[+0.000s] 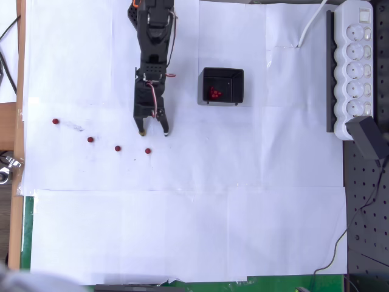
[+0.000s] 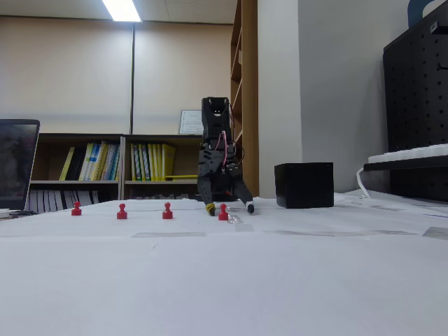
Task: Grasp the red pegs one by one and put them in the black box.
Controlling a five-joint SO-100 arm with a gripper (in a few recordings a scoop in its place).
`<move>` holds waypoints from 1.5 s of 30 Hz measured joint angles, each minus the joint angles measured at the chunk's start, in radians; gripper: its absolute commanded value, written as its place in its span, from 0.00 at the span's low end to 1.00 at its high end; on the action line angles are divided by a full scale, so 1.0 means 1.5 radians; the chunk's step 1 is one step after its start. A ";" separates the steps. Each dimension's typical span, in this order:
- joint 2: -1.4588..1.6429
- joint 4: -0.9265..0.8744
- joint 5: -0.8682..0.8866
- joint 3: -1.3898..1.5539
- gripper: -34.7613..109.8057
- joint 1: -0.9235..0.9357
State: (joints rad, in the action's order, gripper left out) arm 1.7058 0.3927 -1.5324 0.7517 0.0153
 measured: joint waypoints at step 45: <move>0.176 0.130 0.051 0.140 0.41 0.000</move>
State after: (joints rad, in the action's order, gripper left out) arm 1.9696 0.5875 -1.4557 0.9618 0.0153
